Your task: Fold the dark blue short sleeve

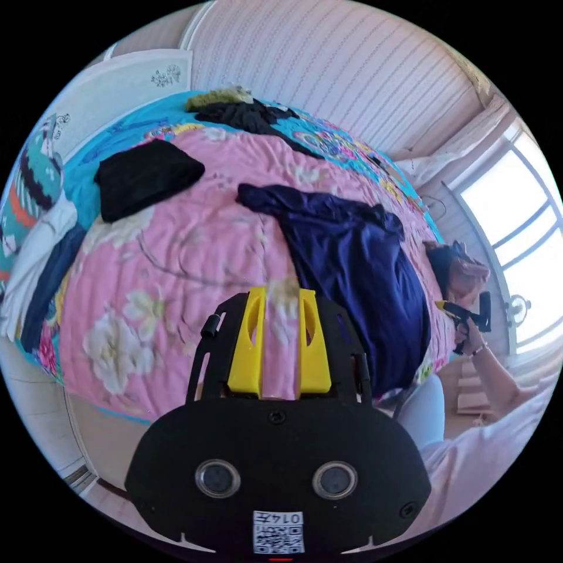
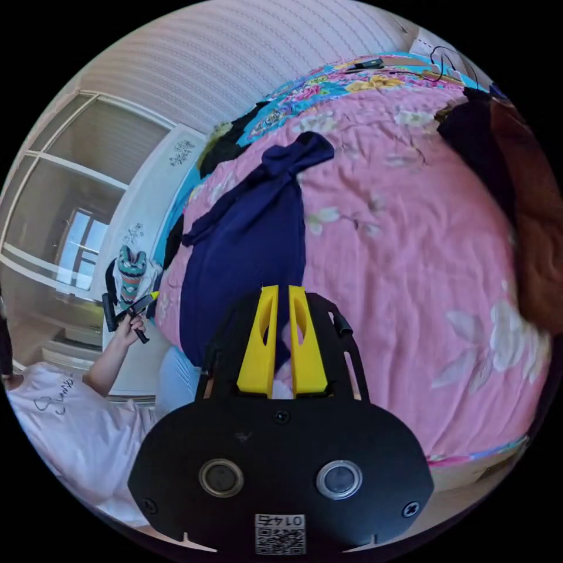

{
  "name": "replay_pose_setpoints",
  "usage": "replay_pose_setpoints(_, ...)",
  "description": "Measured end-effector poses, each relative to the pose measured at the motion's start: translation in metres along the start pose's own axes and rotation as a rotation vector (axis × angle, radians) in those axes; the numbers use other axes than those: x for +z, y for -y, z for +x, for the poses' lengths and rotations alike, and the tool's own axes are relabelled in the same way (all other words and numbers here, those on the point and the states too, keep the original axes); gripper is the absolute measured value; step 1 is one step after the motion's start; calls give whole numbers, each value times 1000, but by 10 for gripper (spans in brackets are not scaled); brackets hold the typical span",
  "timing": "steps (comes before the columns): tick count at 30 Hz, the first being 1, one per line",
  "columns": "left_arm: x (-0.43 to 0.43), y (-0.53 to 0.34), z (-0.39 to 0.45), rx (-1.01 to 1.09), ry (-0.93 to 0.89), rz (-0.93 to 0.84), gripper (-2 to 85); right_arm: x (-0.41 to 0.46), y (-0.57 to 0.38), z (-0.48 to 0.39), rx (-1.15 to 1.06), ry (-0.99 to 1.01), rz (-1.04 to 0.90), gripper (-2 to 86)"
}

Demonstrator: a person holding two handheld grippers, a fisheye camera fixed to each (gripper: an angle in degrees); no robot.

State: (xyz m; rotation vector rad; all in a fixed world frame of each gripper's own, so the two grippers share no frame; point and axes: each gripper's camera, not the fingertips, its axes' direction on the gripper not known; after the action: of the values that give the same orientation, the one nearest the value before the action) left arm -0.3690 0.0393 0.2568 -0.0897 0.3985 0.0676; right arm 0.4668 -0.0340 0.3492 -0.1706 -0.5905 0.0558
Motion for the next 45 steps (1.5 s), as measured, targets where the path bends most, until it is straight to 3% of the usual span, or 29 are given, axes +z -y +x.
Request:
replay_pose_setpoints(3,26,-41,43,56,-31,-112,115,18,-18,-28,-30,-40,-24,55)
replay_pose_setpoints(13,95,-52,118,231,91,-155,118,77,-19,-134,-166,-467,-88,13)
replay_pose_setpoints(26,119,-49,154,256,165,-128,99,103,-21,-196,-239,-596,-157,8)
replay_pose_setpoints(31,109,-43,165,246,154,-124,-2,106,-21,-214,-261,-621,-166,6)
replay_pose_setpoints(40,92,-33,180,350,225,-101,-9,99,-31,-233,-299,-678,-194,6)
replay_pose_setpoints(45,86,-11,172,299,184,-86,-9,92,-37,-234,-293,-672,-200,6)
